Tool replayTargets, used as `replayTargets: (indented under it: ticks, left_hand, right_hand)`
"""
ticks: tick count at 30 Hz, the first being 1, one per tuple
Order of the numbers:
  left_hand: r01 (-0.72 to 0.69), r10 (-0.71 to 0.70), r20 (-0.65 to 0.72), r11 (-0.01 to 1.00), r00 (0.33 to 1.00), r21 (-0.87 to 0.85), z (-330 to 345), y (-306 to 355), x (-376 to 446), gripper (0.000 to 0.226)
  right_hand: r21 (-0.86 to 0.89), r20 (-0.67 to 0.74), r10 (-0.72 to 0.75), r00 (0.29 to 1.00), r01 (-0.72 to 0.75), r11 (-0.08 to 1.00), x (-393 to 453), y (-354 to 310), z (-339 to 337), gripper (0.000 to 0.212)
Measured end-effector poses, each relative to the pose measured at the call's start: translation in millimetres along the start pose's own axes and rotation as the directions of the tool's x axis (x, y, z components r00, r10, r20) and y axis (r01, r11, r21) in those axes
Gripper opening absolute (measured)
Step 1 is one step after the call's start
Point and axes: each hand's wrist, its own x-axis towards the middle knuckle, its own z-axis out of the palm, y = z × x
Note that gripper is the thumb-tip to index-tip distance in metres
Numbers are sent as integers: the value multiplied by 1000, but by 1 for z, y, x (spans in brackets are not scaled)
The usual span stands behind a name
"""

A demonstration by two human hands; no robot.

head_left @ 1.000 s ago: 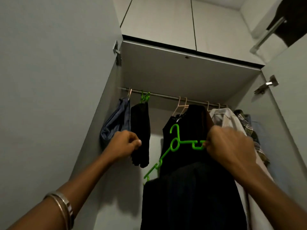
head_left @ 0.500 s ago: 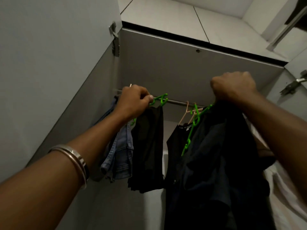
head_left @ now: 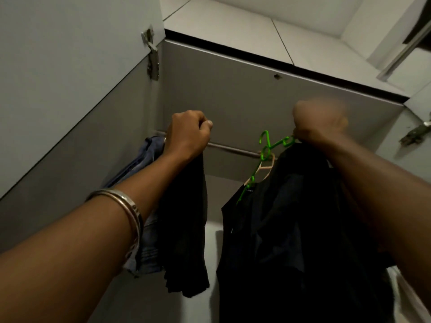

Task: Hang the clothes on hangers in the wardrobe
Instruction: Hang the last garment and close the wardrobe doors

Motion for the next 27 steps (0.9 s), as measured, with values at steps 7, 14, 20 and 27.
replayTargets:
  ticks: [7,14,20,27]
  left_hand:
    - [-22,22,-24,1000,999,10,5,6,38,24]
    - [4,-5,17,998,1000,63,0,-25,41,24]
    - [-69,63,93,996,994,62,-6,-36,30,30]
    - [11,-80,165,924,983,383,9,-21,8,65]
  right_hand:
    - [55,-24,-57,998,58,997,32,-49,24,23]
    - [78,5,-63,998,62,995,40,-93,54,24]
    - [124,65,-73,995,65,990,37,-132,59,29]
    - [489,145,-11,989,-62,870,42,-116,46,33]
